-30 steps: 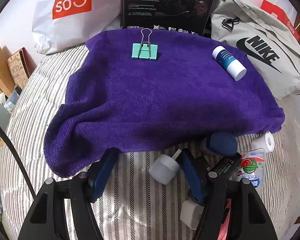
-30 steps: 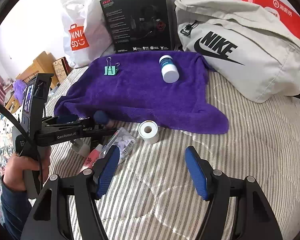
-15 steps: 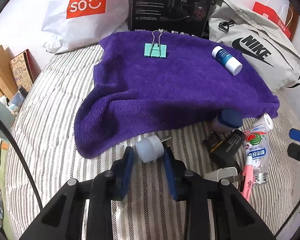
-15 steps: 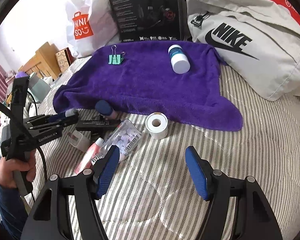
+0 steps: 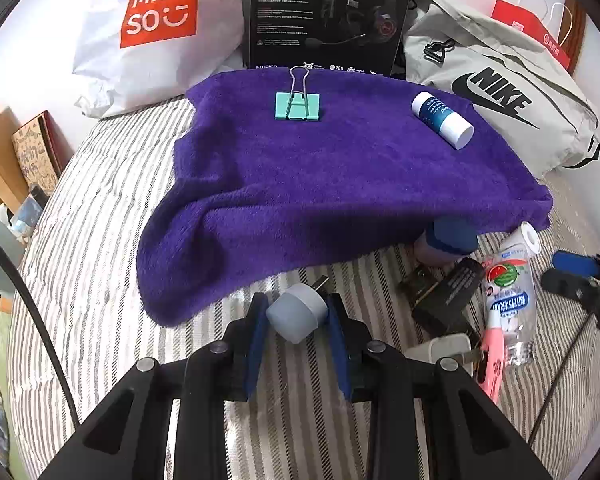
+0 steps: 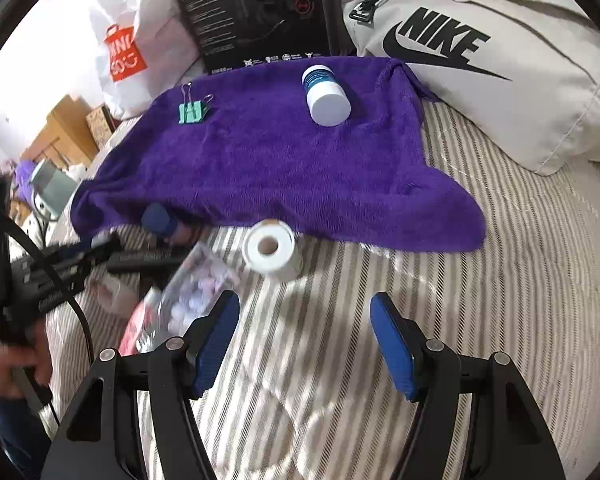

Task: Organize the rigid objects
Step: 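Grasp the small white bottle with the left tool while the right tool grasps the white tape roll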

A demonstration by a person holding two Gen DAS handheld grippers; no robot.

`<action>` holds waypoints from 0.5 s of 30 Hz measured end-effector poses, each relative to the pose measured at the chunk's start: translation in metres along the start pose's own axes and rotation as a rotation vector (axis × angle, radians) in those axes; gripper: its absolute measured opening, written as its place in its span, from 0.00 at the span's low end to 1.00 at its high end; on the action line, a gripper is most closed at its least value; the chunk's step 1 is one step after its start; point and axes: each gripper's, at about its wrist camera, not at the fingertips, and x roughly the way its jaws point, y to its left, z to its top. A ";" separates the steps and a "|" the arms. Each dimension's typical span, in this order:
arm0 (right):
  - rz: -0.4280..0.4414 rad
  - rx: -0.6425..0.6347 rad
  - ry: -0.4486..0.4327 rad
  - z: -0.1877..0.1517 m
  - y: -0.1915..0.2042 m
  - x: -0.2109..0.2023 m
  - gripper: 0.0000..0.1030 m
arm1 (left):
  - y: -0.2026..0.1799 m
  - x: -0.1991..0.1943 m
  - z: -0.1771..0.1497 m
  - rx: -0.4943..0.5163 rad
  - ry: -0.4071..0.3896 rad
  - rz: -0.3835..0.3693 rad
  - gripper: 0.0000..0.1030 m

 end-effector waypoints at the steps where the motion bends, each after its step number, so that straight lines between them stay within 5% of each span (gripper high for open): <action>1: 0.004 -0.001 -0.002 0.003 0.001 0.003 0.65 | 0.001 0.000 0.000 0.000 -0.003 -0.003 0.27; 4: -0.014 -0.019 -0.021 0.010 0.006 0.011 0.64 | 0.002 -0.001 -0.001 -0.014 -0.007 -0.010 0.27; 10: -0.054 -0.061 -0.031 0.015 0.015 0.026 0.47 | 0.002 -0.001 0.000 -0.011 -0.007 -0.011 0.27; 13: -0.070 -0.088 -0.038 0.016 0.020 0.029 0.28 | 0.003 -0.001 0.000 -0.021 -0.009 -0.020 0.27; 15: -0.065 -0.093 -0.031 0.014 0.020 0.028 0.28 | 0.003 -0.001 0.000 -0.021 -0.011 -0.022 0.27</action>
